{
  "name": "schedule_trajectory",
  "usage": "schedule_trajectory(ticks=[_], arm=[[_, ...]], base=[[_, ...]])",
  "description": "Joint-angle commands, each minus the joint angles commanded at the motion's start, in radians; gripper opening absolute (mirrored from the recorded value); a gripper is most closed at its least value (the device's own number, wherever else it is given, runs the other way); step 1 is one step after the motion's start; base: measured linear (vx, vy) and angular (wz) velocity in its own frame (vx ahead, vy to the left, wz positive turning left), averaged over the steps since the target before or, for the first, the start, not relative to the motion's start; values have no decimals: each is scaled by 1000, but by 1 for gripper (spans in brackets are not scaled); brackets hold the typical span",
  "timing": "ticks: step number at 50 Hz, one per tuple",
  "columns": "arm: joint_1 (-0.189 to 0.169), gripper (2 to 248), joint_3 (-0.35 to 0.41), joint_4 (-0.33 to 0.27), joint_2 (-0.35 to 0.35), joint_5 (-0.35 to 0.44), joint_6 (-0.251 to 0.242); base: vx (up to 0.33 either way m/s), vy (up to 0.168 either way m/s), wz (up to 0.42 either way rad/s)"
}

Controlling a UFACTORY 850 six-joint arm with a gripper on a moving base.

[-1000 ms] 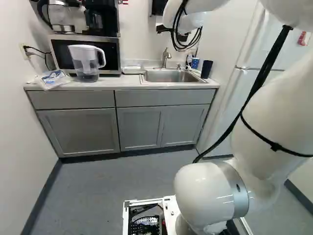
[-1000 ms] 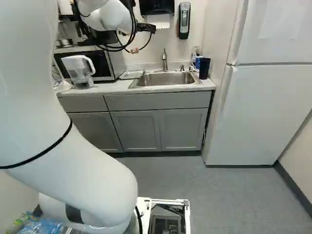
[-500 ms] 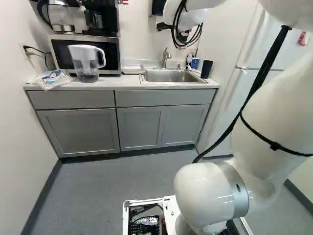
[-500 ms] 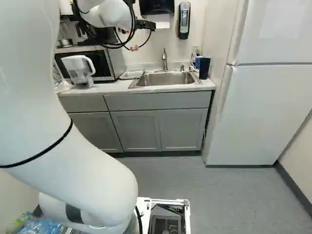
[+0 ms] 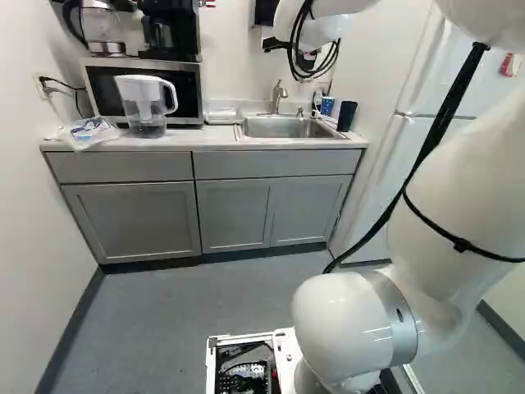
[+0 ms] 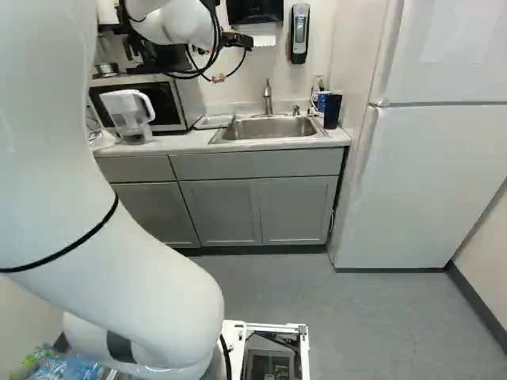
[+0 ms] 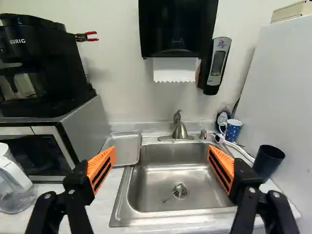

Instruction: Rinse the cup and place it in the tray

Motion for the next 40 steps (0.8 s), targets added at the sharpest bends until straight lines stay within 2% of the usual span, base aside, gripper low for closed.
schedule_trajectory(ticks=[40], arm=[[0,247,0,0,0,0,0]], base=[[87,-2,-12]])
